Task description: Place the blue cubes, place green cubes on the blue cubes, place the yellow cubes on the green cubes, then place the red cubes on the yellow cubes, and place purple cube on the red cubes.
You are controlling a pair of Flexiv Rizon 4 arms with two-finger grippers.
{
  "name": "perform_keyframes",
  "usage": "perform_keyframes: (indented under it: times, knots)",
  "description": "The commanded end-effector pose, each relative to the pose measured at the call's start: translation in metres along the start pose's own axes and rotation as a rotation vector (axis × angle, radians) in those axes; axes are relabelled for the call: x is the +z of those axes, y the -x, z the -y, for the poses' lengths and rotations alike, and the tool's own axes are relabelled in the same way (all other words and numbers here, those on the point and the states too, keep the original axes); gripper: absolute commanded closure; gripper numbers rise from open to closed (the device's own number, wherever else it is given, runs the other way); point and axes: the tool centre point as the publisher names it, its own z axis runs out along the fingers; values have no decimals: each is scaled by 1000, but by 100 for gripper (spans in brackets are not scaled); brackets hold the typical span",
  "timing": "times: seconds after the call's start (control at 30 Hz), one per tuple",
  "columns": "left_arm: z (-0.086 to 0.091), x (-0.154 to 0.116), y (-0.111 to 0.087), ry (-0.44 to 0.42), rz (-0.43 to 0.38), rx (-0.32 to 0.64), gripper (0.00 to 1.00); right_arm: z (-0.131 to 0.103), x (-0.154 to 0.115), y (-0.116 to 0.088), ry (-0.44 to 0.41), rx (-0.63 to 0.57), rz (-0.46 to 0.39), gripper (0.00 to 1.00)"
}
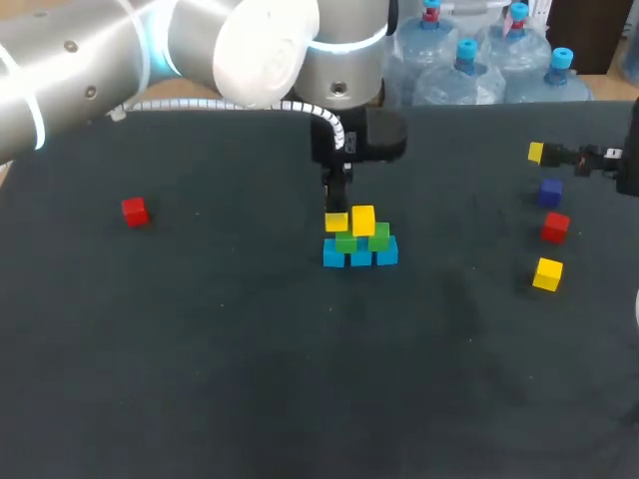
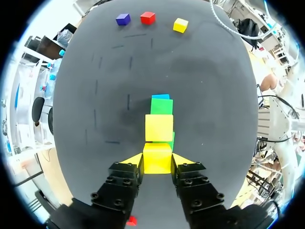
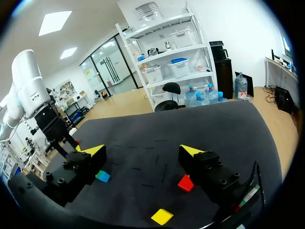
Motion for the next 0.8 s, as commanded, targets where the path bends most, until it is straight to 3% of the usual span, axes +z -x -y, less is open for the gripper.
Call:
perform_keyframes:
  times: [0.03, 0.8]
  knots:
    - [-3, 2, 1, -8, -3, 1, 100, 0, -1, 0, 2, 1, -2, 0]
    - [-2, 9, 4, -20, -7, -3, 100, 0, -1, 0, 2, 1, -2, 0]
